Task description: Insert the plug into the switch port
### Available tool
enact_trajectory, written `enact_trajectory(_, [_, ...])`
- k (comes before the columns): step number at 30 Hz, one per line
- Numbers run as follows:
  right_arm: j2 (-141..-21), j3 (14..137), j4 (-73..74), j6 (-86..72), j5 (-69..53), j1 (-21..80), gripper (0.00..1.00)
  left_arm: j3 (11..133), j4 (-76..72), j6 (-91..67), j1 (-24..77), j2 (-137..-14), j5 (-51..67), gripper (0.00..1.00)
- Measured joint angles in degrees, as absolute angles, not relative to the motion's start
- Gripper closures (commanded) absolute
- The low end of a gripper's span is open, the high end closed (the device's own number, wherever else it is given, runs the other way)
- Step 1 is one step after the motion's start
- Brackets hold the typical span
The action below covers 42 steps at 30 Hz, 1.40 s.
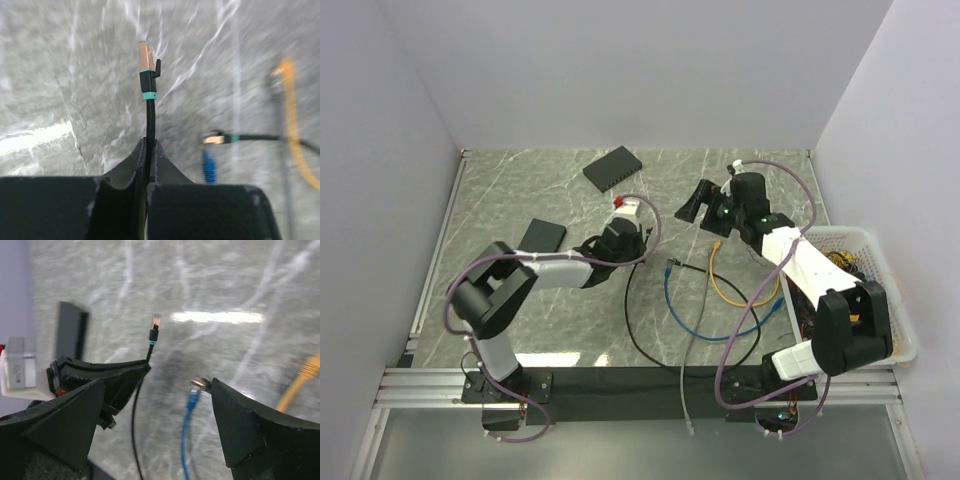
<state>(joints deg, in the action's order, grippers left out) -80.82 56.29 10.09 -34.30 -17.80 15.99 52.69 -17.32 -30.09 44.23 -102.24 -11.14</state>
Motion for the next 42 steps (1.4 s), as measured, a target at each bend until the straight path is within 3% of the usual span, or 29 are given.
enact_trajectory(8, [-85.9, 58.9, 4.1, -40.7, -27.5, 19.5, 0.26, 45.4, -26.3, -36.9, 44.4, -91.1, -13.6, 1.0])
enact_trajectory(19, [-91.8, 63.2, 3.4, -44.2, -27.7, 25.4, 0.46, 43.4, -28.5, -40.9, 46.3, -89.1, -15.6, 1.0])
enact_trajectory(42, [-94.1, 65.6, 7.2, -43.1, -18.4, 26.9, 0.64, 43.4, -28.8, -42.7, 48.7, -87.8, -17.9, 1.0])
